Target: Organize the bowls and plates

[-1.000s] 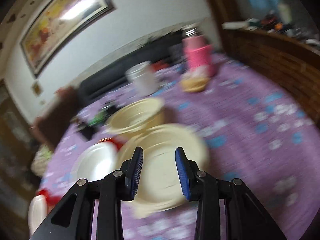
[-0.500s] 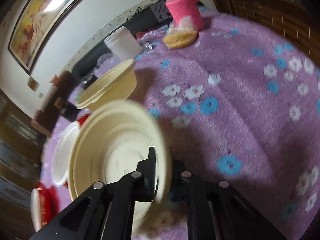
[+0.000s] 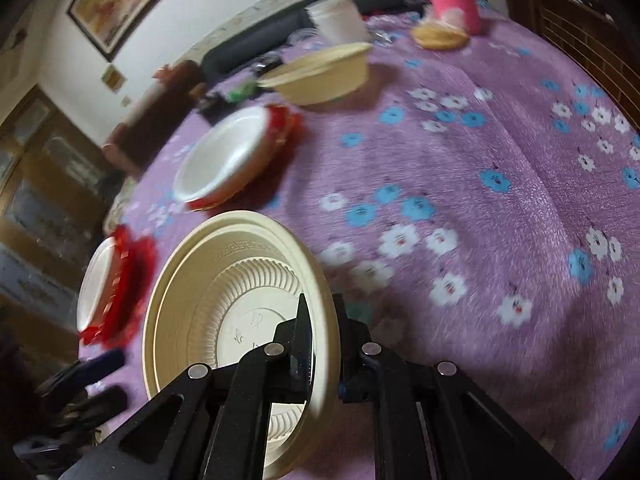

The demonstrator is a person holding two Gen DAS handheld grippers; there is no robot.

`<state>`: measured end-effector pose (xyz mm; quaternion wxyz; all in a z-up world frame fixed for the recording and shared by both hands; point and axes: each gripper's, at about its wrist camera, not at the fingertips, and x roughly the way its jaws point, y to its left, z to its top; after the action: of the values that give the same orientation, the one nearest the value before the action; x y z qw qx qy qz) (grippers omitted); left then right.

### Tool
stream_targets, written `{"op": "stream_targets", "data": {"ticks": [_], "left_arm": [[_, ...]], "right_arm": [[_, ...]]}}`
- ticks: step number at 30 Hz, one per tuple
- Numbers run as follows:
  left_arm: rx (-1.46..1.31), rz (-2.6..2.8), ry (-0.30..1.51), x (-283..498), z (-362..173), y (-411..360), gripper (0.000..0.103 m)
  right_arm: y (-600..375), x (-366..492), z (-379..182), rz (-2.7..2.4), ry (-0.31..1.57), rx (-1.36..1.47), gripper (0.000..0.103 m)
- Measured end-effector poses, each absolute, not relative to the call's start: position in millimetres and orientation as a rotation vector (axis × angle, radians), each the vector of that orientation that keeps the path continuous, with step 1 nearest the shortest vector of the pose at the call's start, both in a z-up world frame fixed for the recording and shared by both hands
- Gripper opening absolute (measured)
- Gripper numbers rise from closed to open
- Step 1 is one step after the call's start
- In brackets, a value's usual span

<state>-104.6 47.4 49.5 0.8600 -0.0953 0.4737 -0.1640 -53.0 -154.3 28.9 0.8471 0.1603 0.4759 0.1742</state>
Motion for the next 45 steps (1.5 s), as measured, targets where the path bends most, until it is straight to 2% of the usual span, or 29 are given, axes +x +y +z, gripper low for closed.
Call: {"op": "stream_targets", "data": {"ticks": [3, 7, 14, 16, 18, 23, 29, 37, 39, 41, 43, 45], "left_arm": [[-0.24, -0.375, 1.005, -104, 49, 49, 0.066], [-0.287, -0.347, 0.951, -112, 66, 78, 0.053], [-0.35, -0.12, 0.853, -124, 95, 171, 0.053], [-0.354, -0.048, 0.854, -121, 97, 196, 0.054], [-0.34, 0.027, 0.853, -117, 97, 216, 0.059], [-0.336, 0.122, 0.879, -99, 84, 262, 0.059], [-0.336, 0.159, 0.871, -90, 82, 288, 0.061], [-0.42, 0.146, 0.801, -115, 89, 305, 0.061], [-0.424, 0.145, 0.796, -121, 90, 305, 0.061], [-0.426, 0.145, 0.789, -125, 93, 304, 0.061], [-0.417, 0.149, 0.782, -130, 96, 303, 0.062], [-0.41, 0.153, 0.775, -134, 98, 299, 0.064]], "right_arm": [[-147, -68, 45, 0.407, 0.961, 0.342, 0.009], [-121, -71, 65, 0.473, 0.926, 0.337, 0.009], [-10, -52, 89, 0.625, 0.9, 0.255, 0.01], [29, -47, 91, 0.676, 0.91, 0.225, 0.01], [70, -41, 90, 0.716, 0.92, 0.18, 0.01], [139, -19, 78, 0.743, 0.954, 0.131, 0.01], [157, 4, 57, 0.665, 0.977, 0.083, 0.01], [156, 10, 43, 0.645, 0.966, 0.083, 0.012], [161, 7, 47, 0.652, 0.928, 0.054, 0.016], [164, 3, 50, 0.648, 0.902, 0.05, 0.03], [165, 2, 52, 0.651, 0.885, 0.066, 0.037], [163, 0, 54, 0.642, 0.865, 0.068, 0.04]]}}
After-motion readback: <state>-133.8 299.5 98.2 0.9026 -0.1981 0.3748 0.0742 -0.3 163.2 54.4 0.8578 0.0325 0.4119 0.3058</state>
